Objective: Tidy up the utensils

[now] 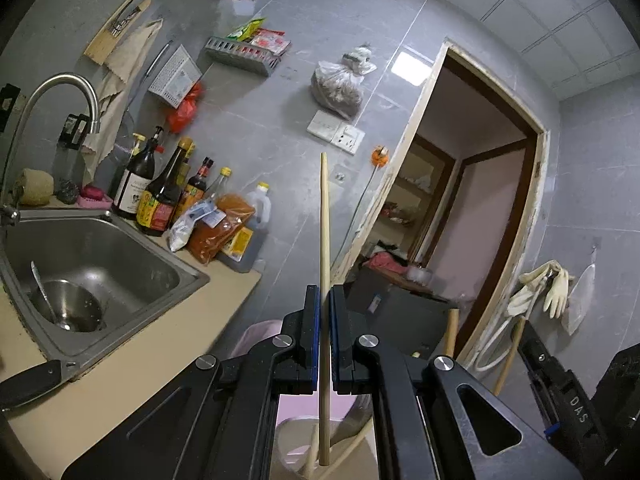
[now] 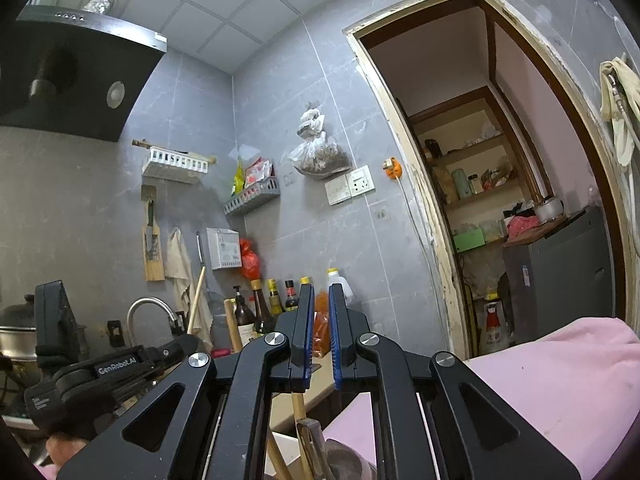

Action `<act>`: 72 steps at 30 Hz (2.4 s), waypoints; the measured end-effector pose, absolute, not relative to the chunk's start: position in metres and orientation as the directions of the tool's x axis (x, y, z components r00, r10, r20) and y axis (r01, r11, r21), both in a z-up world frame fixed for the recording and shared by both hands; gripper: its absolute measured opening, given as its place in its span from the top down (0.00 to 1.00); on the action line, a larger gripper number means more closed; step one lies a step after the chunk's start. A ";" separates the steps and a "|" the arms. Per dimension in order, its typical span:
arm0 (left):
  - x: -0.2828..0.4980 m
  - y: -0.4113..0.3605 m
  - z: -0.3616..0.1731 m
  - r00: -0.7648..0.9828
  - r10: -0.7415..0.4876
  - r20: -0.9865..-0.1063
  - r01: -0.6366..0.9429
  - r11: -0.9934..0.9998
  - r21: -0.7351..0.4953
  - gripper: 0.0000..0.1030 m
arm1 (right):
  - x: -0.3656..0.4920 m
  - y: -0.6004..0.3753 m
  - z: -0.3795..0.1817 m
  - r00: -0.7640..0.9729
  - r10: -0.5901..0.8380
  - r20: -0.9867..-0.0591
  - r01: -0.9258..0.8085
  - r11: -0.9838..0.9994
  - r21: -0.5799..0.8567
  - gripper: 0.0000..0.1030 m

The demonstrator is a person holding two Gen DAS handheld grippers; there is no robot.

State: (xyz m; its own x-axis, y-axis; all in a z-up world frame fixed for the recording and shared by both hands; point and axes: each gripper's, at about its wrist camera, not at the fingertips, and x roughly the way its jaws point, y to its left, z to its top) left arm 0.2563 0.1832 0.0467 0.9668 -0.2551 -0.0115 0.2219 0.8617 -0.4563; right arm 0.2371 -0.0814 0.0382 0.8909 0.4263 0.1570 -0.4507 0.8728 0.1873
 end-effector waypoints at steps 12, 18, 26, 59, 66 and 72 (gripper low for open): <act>0.261 0.179 0.039 0.958 -0.273 -0.089 0.212 0.881 -0.423 0.97 | 0.234 -0.080 0.040 0.888 0.433 0.156 -0.457 0.869 0.191 0.95; 0.262 0.165 0.027 0.947 -0.282 -0.153 0.212 0.909 -0.359 0.97 | 0.228 -0.083 0.044 0.885 0.437 0.160 -0.462 0.866 0.190 0.95; 0.249 0.159 0.016 0.938 -0.293 -0.184 0.220 0.915 -0.338 0.97 | 0.213 -0.087 0.050 0.874 0.461 0.155 -0.481 0.866 0.138 0.94; 0.148 0.072 0.063 0.943 -0.301 -0.141 0.278 0.947 -0.160 0.17 | 0.131 -0.187 0.052 0.957 0.288 0.041 -0.290 0.951 0.104 0.26; 0.127 0.051 0.059 0.934 -0.297 -0.199 0.268 0.950 -0.158 0.06 | 0.098 -0.212 0.054 0.975 0.217 -0.049 -0.212 0.973 0.094 0.14; 0.104 0.045 0.043 0.918 -0.318 -0.236 0.278 0.942 -0.186 0.02 | 0.073 -0.223 0.049 0.974 0.204 -0.100 -0.195 0.977 0.090 0.00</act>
State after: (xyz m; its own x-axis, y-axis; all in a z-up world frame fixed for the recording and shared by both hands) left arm 0.1040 0.0448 0.0433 0.9181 -0.3181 -0.2363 0.2784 0.9422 -0.1865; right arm 0.0726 -0.2234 0.0493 0.9739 0.2038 -0.1003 -0.1952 0.9767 0.0896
